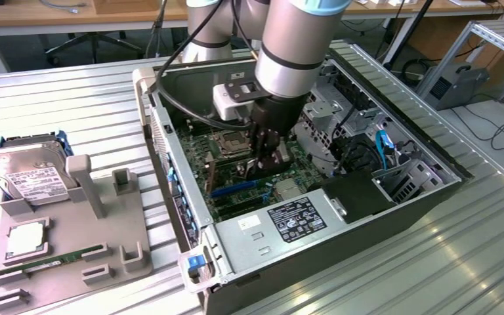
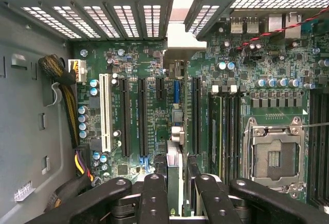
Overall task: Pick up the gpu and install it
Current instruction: 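Insert the gpu into the slot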
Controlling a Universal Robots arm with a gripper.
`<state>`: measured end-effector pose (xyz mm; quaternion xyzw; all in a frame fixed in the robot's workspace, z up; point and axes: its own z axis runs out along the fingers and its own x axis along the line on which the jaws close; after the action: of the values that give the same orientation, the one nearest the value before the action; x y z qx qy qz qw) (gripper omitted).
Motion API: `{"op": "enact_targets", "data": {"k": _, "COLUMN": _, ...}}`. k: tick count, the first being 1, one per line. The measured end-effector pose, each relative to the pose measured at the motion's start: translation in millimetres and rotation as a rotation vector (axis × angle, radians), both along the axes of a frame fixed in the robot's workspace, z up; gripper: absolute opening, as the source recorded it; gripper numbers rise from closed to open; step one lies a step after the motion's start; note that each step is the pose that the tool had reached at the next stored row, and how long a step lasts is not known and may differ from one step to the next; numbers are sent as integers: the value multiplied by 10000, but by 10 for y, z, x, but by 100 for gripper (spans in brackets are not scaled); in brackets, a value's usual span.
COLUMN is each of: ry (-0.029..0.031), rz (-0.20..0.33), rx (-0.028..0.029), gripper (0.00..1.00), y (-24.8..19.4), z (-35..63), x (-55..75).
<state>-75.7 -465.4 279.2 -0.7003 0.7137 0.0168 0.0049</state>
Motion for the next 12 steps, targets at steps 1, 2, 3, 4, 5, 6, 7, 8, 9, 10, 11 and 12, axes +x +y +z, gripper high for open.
{"op": "enact_targets", "data": {"k": 1, "ry": 0, "rz": 1, "rx": -1, "gripper": 26, "y": 0, "z": 0, "x": -6}}
{"op": "enact_targets", "data": {"k": 2, "ry": 1, "rz": 2, "rx": -1, "gripper": 26, "y": 0, "z": 0, "x": -12}}
{"op": "enact_targets", "data": {"k": 3, "ry": 0, "rz": 2, "rx": -1, "gripper": 26, "y": 0, "z": 0, "x": -17}}
{"op": "enact_targets", "data": {"k": 4, "ry": 1, "rz": 2, "rx": -1, "gripper": 26, "y": 0, "z": -1, "x": -22}}
{"op": "enact_targets", "data": {"k": 5, "ry": 1, "rz": 2, "rx": -1, "gripper": 26, "y": 0, "z": -1, "x": -28}}
{"op": "enact_targets", "data": {"k": 6, "ry": 0, "rz": 2, "rx": -1, "gripper": 26, "y": 0, "z": -1, "x": -32}}
{"op": "enact_targets", "data": {"k": 7, "ry": 1, "rz": 2, "rx": -2, "gripper": 26, "y": 0, "z": -1, "x": -36}}
{"op": "enact_targets", "data": {"k": 8, "ry": 0, "rz": 3, "rx": -1, "gripper": 26, "y": 0, "z": -2, "x": -40}}
{"op": "enact_targets", "data": {"k": 9, "ry": 1, "rz": 2, "rx": -1, "gripper": 26, "y": 0, "z": -2, "x": -44}}
{"op": "enact_targets", "data": {"k": 10, "ry": 1, "rz": 2, "rx": -1, "gripper": 26, "y": 0, "z": -2, "x": -49}}
{"op": "enact_targets", "data": {"k": 11, "ry": 0, "rz": 2, "rx": -1, "gripper": 26, "y": 0, "z": -3, "x": -55}}
{"op": "enact_targets", "data": {"k": 12, "ry": 0, "rz": 2, "rx": 0, "gripper": 26, "y": 0, "z": -4, "x": -59}}
